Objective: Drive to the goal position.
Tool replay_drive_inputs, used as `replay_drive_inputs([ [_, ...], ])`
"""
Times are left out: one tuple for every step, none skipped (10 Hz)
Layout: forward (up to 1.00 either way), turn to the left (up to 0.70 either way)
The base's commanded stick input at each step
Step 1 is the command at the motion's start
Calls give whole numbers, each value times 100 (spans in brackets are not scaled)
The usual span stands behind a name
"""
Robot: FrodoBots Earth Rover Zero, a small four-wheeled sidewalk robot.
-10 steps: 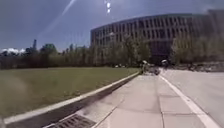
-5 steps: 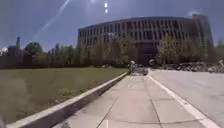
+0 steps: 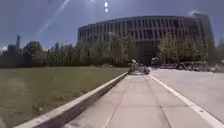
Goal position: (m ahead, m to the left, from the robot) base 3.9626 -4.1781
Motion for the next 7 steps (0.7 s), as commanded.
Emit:
replay_drive_inputs([
  [70, 0],
  [70, 0],
  [70, 0],
  [70, 0],
  [70, 0],
  [70, 0],
  [70, 0],
])
